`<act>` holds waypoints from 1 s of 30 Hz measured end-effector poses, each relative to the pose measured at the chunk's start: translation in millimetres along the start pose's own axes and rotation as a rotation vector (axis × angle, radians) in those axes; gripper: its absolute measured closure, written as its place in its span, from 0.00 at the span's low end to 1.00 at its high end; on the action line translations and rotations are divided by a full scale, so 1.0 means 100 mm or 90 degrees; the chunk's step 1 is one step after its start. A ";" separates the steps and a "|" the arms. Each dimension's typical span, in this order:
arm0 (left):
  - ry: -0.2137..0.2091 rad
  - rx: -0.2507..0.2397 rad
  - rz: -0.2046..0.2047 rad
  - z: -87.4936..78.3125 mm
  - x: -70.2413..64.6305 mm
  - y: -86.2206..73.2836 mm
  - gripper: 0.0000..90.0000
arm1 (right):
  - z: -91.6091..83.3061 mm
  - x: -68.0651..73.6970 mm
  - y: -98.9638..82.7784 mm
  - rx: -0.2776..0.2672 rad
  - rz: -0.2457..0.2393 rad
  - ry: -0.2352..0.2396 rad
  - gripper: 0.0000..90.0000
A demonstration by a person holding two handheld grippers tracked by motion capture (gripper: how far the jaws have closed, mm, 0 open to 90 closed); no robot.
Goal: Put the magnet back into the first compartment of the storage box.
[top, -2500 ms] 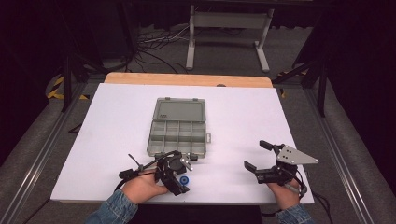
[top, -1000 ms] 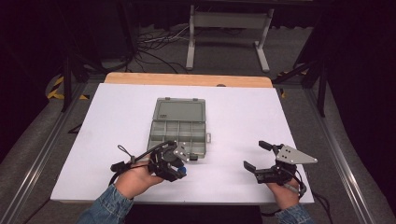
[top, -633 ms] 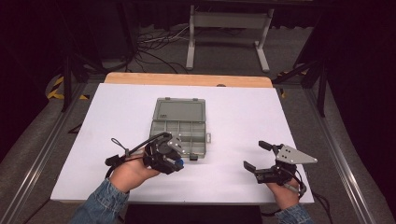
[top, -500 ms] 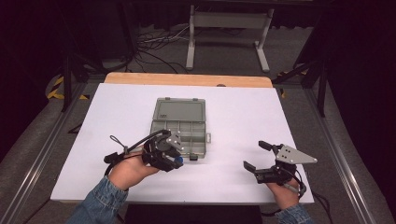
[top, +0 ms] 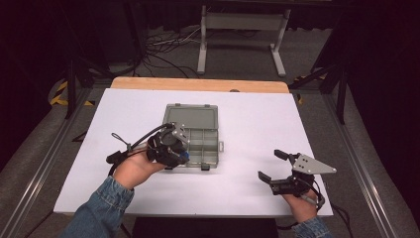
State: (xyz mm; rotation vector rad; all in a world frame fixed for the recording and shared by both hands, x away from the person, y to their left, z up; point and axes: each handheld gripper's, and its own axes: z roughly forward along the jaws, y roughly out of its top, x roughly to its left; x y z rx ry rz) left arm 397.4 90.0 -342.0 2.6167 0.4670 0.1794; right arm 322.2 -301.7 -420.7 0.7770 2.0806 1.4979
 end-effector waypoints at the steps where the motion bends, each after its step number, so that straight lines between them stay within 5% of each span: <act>1: 0.001 -0.002 -0.005 0.00 0.03 0.00 0.69 | 0.00 0.00 0.00 0.000 0.000 0.000 0.07; 30: 0.062 -0.004 -0.157 0.16 0.88 -0.02 0.69 | 0.00 -0.01 0.00 0.002 0.001 0.004 0.07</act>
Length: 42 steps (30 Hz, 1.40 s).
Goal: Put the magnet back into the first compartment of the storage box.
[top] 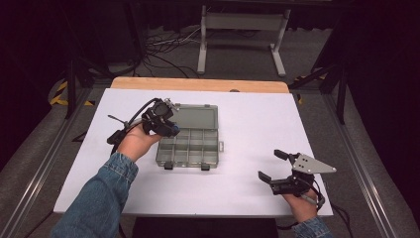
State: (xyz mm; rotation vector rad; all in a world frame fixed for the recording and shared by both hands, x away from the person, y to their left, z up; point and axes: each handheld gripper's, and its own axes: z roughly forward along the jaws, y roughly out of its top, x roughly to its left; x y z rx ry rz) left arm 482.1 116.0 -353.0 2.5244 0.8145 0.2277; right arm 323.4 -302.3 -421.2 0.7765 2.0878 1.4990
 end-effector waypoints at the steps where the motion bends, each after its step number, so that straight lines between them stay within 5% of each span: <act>1: 0.001 0.002 -0.010 0.02 0.02 0.00 0.69 | 0.00 0.00 0.00 0.000 0.000 0.000 0.07; 21: 0.020 0.025 -0.056 0.17 0.24 -0.04 0.69 | 0.00 -0.01 0.00 0.002 0.001 0.001 0.07; 42: -0.008 0.077 -0.061 0.39 0.29 -0.12 0.69 | 0.00 -0.01 -0.01 0.003 0.001 0.004 0.07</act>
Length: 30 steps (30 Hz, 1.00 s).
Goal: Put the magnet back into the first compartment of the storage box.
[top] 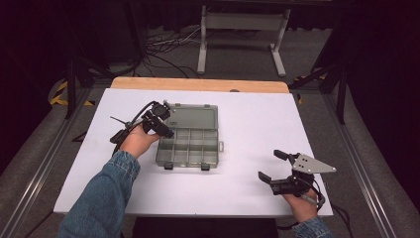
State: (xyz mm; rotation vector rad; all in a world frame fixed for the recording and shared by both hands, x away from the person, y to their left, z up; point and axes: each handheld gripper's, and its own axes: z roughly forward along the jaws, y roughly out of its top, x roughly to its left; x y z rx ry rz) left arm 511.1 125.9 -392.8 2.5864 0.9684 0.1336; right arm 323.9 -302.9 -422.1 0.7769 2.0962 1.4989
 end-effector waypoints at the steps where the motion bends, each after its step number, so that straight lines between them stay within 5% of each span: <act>1: -0.001 0.002 0.000 0.00 0.00 0.00 0.69 | 0.00 0.00 0.00 0.001 0.000 0.001 0.07; 26: 0.004 0.040 0.007 0.06 -0.05 0.00 0.68 | -0.01 0.01 0.00 -0.002 -0.001 0.004 0.07; 30: 0.005 0.022 0.005 0.00 -0.06 -0.01 0.56 | -0.01 0.01 0.00 -0.003 -0.002 0.006 0.07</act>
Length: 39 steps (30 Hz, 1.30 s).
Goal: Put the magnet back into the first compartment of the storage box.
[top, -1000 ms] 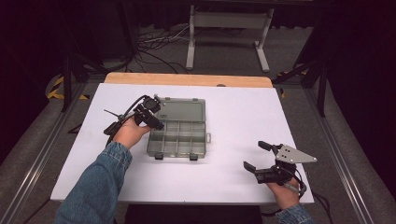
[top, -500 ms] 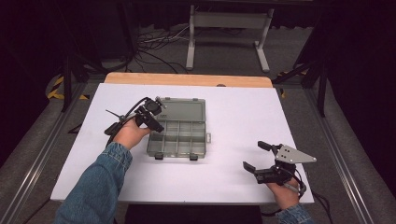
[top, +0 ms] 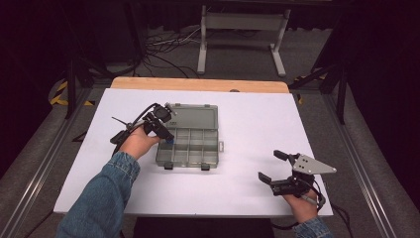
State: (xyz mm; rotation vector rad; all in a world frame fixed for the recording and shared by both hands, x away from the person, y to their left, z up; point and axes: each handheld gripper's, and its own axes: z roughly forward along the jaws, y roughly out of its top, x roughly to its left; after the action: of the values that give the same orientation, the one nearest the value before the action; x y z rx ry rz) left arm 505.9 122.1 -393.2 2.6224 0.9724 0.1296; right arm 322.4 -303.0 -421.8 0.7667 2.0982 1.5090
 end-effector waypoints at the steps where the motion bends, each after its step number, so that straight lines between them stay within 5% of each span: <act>1: 0.000 0.000 0.000 0.00 0.00 0.00 0.56 | 0.00 0.00 0.00 0.000 0.000 0.000 0.07; 16: -0.008 -0.092 0.026 -0.34 -0.17 -0.09 0.36 | 0.00 0.00 0.02 -0.001 0.000 -0.006 0.07; 25: -0.019 -0.205 0.046 -0.62 -0.29 -0.27 0.19 | -0.01 -0.01 0.02 -0.003 0.000 -0.011 0.07; 39: -0.033 -0.336 0.086 -0.82 -0.43 -0.63 0.11 | -0.06 -0.03 0.02 -0.011 0.005 -0.018 0.06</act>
State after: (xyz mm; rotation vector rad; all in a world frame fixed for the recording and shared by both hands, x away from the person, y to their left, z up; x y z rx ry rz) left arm 417.3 162.2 -336.5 2.1862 0.6329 0.3047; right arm 321.8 -308.8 -418.2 0.7861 2.0613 1.5092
